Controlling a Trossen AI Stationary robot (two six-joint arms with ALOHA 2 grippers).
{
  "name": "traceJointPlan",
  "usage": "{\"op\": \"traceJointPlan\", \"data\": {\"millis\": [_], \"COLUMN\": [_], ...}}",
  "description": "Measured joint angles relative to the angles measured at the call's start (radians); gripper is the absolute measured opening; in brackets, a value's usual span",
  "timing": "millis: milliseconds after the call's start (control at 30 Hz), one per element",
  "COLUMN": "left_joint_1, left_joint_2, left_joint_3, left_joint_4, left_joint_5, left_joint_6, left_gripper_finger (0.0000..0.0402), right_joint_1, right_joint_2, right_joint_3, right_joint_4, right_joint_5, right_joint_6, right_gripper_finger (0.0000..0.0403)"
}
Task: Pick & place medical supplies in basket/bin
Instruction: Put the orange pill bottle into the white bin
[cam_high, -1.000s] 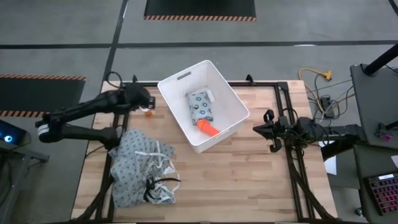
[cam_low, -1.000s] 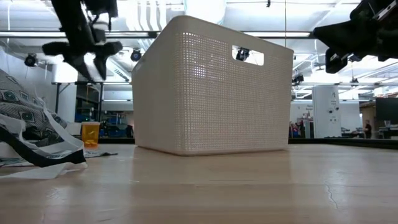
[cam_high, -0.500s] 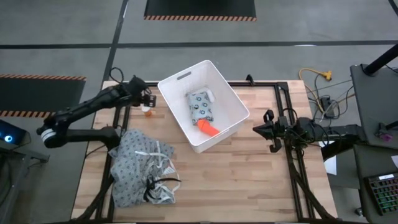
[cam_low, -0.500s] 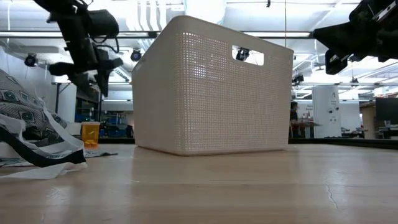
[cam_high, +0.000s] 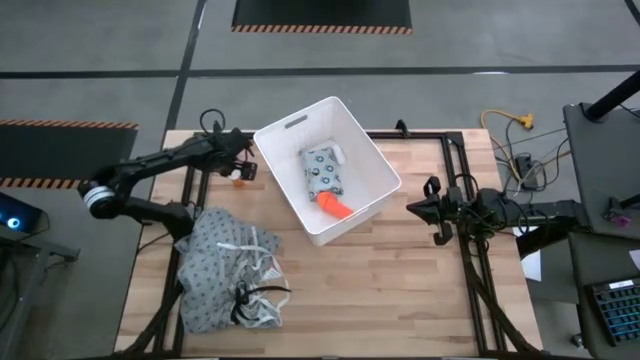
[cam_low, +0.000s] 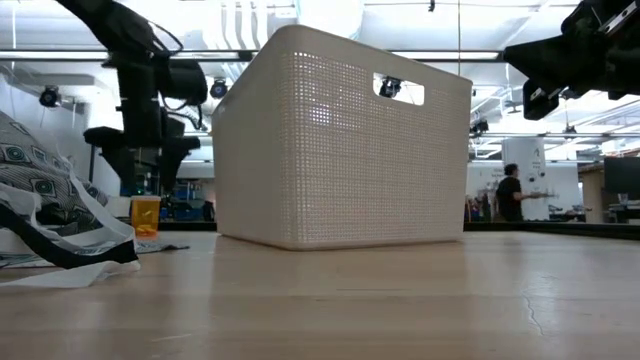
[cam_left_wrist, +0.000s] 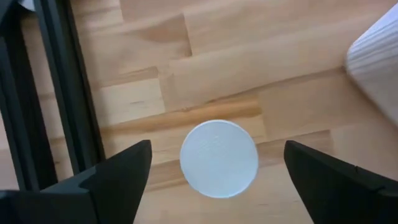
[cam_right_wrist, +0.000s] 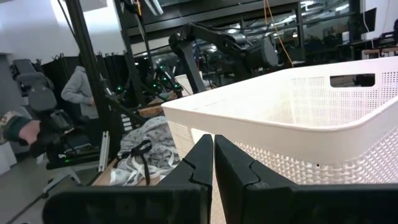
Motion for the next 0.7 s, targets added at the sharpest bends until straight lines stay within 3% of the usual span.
{"op": "traceJointPlan", "data": {"millis": [467, 700], "left_joint_1": [0.001, 0.001], "left_joint_2": [0.176, 0.182], "left_joint_3": [0.0, 0.0], "left_joint_4": [0.042, 0.046], "left_joint_5": [0.003, 0.003], "left_joint_6": [0.005, 0.005], "left_gripper_finger": [0.0349, 0.0314], "right_joint_1": [0.0, 0.0], "right_joint_2": [0.0, 0.0], "right_joint_3": [0.0, 0.0], "right_joint_4": [-0.001, -0.002], "right_joint_5": [0.026, 0.026], "right_joint_6": [-0.006, -0.002], "right_gripper_finger": [0.0009, 0.0009]}}
